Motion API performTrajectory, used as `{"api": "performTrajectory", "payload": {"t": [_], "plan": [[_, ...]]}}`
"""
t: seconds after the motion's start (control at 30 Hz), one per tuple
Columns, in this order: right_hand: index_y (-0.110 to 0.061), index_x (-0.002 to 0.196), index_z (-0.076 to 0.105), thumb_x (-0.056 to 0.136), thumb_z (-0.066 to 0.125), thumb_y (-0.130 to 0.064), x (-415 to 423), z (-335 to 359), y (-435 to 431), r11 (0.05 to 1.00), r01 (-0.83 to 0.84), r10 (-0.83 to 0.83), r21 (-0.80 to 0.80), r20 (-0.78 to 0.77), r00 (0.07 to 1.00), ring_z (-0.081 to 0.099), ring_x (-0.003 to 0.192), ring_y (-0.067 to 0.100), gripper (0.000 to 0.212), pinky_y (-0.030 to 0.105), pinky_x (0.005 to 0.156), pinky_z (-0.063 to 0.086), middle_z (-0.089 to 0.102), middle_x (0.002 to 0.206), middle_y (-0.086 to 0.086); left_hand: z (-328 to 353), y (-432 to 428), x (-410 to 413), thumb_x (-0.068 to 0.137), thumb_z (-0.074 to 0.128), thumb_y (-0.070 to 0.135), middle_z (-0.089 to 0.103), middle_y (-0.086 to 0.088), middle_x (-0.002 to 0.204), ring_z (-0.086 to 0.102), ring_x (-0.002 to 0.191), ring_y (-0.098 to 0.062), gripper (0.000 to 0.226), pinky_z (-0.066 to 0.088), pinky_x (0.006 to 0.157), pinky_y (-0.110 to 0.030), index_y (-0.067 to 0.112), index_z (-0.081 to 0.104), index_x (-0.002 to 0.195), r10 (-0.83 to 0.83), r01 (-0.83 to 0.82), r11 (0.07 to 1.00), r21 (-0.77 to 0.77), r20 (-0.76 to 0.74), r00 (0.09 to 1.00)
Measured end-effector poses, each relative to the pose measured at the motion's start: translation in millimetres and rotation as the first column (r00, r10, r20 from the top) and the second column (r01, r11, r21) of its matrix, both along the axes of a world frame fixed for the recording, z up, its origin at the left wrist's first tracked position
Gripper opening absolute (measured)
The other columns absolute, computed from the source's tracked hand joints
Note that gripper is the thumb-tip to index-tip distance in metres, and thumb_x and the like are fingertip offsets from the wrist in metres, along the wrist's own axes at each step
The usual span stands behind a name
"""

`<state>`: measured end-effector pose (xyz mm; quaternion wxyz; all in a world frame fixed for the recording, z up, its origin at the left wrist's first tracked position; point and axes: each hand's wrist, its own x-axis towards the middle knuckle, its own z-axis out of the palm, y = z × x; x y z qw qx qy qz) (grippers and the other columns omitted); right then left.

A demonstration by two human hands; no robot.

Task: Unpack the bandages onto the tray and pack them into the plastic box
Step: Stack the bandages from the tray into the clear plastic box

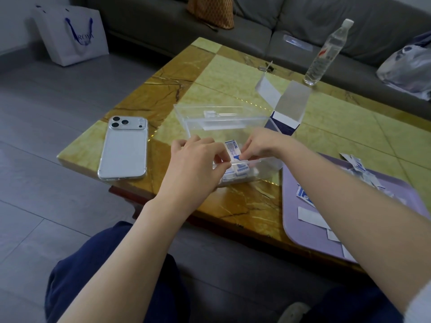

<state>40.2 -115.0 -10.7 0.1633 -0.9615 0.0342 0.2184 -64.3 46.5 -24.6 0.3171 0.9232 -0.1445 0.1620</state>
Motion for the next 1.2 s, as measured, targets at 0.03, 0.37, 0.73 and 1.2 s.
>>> {"api": "performTrajectory", "payload": {"t": [0.03, 0.37, 0.73, 1.2], "plan": [[-0.003, 0.102, 0.070, 0.074, 0.076, -0.014, 0, 0, 0, 1.000, -0.005, 0.005, -0.012, 0.004, 1.000, 0.065, 0.095, 0.023, 0.031, 0.038, 0.092, 0.052, 0.069, 0.101, 0.011, 0, 0, 0, 0.087, 0.063, 0.032, 0.055, 0.015, 0.080, 0.048, 0.086, -0.010, 0.005, 0.024, 0.087, -0.030, 0.029, 0.062, 0.083, 0.001, -0.001, 1.000, -0.002, 0.001, 1.000], [0.000, 0.104, 0.066, 0.093, 0.056, -0.020, -1, 9, 3, 0.999, -0.007, 0.008, 0.037, -0.027, 1.000, 0.066, 0.082, 0.018, 0.025, 0.033, 0.091, 0.052, 0.068, 0.088, 0.005, 1, -1, 1, 0.085, 0.064, 0.030, 0.054, 0.017, 0.078, 0.047, 0.085, -0.009, 0.005, 0.017, 0.079, -0.025, 0.029, 0.063, 0.080, 0.005, -0.005, 1.000, -0.004, 0.018, 1.000], [-0.019, 0.103, 0.064, 0.092, 0.051, -0.020, -50, 17, -38, 0.979, -0.157, 0.019, 0.129, 0.712, 0.702, 0.062, 0.083, 0.015, 0.017, 0.036, 0.077, 0.052, 0.066, 0.089, -0.006, 8, -30, -1, 0.086, 0.050, 0.033, 0.059, 0.010, 0.077, 0.048, 0.082, -0.014, 0.017, 0.022, 0.083, -0.024, 0.020, 0.061, 0.081, 0.113, -0.097, 0.992, -0.075, 0.255, 0.960], [-0.012, 0.132, 0.042, 0.089, 0.058, -0.038, -107, -33, -206, 0.986, 0.169, -0.144, -0.012, 0.461, 0.876, 0.040, 0.125, 0.027, 0.053, 0.036, 0.098, 0.035, 0.046, 0.135, 0.011, -22, -143, 2, 0.090, 0.050, 0.030, 0.061, -0.001, 0.097, 0.056, 0.091, -0.024, 0.023, 0.032, 0.078, -0.030, 0.016, 0.060, 0.106, -0.393, 0.368, 0.882, 0.293, 0.029, 0.919]]}}
